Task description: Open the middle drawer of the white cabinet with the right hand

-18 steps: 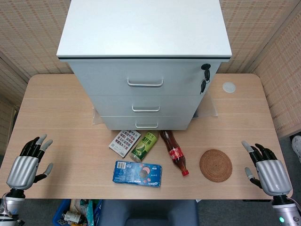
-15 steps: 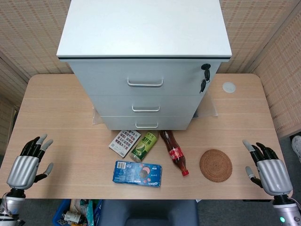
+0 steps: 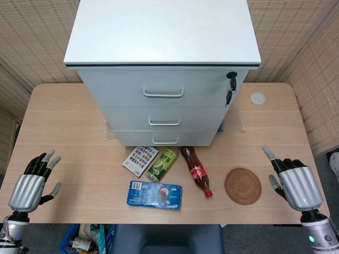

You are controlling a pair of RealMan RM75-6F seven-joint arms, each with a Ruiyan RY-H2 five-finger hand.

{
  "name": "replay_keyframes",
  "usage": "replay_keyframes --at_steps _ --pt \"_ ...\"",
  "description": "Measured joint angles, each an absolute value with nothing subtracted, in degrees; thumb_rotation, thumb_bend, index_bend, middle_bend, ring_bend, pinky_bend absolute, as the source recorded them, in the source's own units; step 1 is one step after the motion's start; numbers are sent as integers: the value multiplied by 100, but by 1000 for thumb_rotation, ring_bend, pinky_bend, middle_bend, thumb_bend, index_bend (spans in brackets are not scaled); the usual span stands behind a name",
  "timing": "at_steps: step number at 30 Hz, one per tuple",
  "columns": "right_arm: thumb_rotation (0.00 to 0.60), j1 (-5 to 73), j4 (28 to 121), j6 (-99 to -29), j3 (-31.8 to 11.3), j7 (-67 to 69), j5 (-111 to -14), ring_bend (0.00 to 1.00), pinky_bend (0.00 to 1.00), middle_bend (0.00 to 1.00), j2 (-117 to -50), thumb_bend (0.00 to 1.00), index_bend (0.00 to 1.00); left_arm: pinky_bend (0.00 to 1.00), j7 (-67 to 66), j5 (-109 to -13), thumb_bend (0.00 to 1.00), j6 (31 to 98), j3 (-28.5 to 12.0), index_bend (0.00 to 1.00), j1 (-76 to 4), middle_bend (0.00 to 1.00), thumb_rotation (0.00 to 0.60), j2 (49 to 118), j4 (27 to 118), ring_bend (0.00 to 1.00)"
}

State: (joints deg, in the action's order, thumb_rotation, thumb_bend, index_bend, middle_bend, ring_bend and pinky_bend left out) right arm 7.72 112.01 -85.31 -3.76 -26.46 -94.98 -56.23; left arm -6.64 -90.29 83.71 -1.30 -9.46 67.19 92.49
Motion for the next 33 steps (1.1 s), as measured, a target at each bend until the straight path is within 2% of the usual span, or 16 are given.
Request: replay_keyframes --at_steps 2,6,16,24,33 --pt "600 969 11453 -8329 -515 -2846 -9496 809 841 813 -5550 378 122 105 -651 -9048 356 8396 -124 122 -938 35 600 6714 9252 40" --pt "600 1476 11946 -7697 -846 -3246 -9225 884 894 874 -5454 409 127 105 -629 -9062 356 8422 -117 122 -924 36 600 6693 9252 40" --pt "600 2858 12529 -6446 -1544 -4339 -7422 903 901 887 -5690 442 127 105 -585 -9047 356 8438 -107 122 -899 35 600 6648 9223 40" --pt "600 3818 12502 -6146 -1805 -4982 -6280 903 901 887 -6244 442 127 105 -564 -9038 356 8444 -111 122 -891 35 600 6666 9199 40" --pt "600 4358 12179 -6257 -1810 -5189 -5773 903 901 886 -6618 442 127 105 -529 -9037 356 8495 -104 122 -856 35 600 6663 9174 40"
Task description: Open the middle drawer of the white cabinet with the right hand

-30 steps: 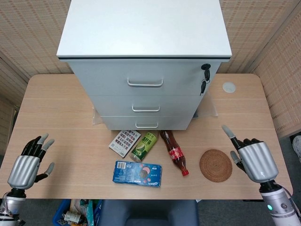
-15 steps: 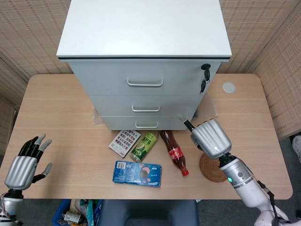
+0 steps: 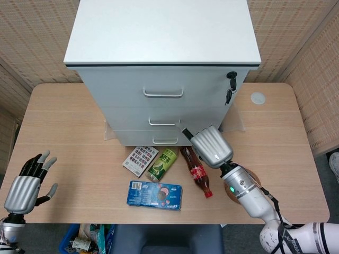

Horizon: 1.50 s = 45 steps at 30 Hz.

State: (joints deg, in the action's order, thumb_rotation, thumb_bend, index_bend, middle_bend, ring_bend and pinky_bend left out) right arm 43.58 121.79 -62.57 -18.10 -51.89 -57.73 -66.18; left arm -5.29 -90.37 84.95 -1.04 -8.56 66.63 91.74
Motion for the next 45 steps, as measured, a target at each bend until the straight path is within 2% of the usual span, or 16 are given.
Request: replay_keyframes --at_steps 19,45 --pt "600 4946 11936 -6444 -1559 -5262 -5119 903 901 882 -6738 441 144 105 -494 -9024 356 8471 -110 122 -856 35 600 6673 9130 40" --pt "600 5041 12477 -6755 -965 -5361 -5469 903 901 882 -6517 442 176 105 -482 -8986 355 8439 -105 122 -848 35 600 6713 9071 40"
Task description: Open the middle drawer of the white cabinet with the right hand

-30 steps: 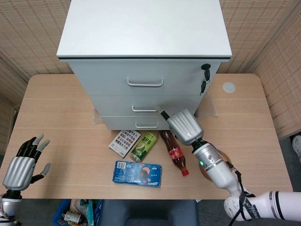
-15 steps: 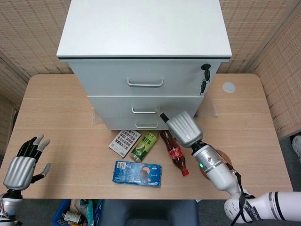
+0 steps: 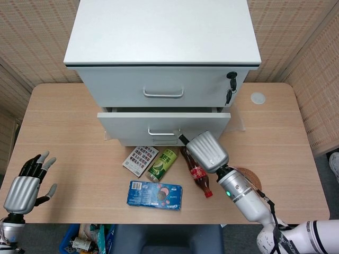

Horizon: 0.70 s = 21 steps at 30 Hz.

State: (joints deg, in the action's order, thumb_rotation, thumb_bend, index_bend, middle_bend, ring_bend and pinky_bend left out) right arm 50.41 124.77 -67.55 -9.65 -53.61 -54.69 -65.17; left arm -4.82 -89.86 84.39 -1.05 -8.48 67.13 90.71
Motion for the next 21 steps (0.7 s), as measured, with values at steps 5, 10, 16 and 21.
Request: replay_keyframes --at_steps 5,10,16,21 --pt "600 5005 12639 -6803 -858 -5392 -5622 903 901 882 -6457 442 179 105 -471 -8991 356 8443 -107 122 -848 35 600 6717 9061 40" --pt "600 4944 12806 -6856 -734 -5425 -5824 903 901 882 -6394 442 179 105 -466 -8991 356 8443 -101 122 -843 36 600 6716 9053 40" --pt "600 4878 12983 -6903 -614 -5488 -6018 903 901 882 -6325 442 179 105 -453 -8990 356 8444 -102 122 -841 35 600 6722 9040 40" --pt "600 4831 13122 -6932 -542 -5544 -6157 903 901 882 -6285 441 179 105 -443 -8994 356 8427 -100 122 -852 35 600 6734 9026 40"
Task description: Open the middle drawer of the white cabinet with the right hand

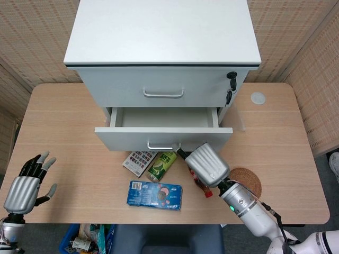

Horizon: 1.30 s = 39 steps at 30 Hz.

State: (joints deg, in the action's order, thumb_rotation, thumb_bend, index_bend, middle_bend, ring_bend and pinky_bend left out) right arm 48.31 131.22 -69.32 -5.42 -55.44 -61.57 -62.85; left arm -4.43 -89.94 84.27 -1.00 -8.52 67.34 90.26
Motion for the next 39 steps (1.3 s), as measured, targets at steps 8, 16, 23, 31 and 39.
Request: replay_keyframes --at_steps 8,16,23,31,39 --pt "600 4790 13295 -6913 -452 -5637 -6276 903 901 882 -6233 442 179 105 -442 -8985 356 8415 -102 122 -856 35 600 6724 9017 40" --pt "600 4735 13405 -6898 -368 -5695 -6410 903 901 882 -6212 442 179 105 -448 -8983 356 8421 -101 122 -851 35 600 6729 8994 40" --pt "600 4665 13495 -6868 -268 -5723 -6652 903 901 882 -6194 442 179 105 -453 -8991 356 8432 -97 122 -846 36 600 6735 8986 40" --pt "600 4530 13499 -6789 -151 -5613 -7148 903 901 882 -6184 442 179 105 -457 -8990 356 8449 -97 122 -835 35 600 6739 8976 40" --pt "600 4372 13499 -6765 -84 -5480 -7618 903 901 882 -6161 442 179 105 -457 -8992 356 8477 -95 122 -816 35 600 6724 8980 40"
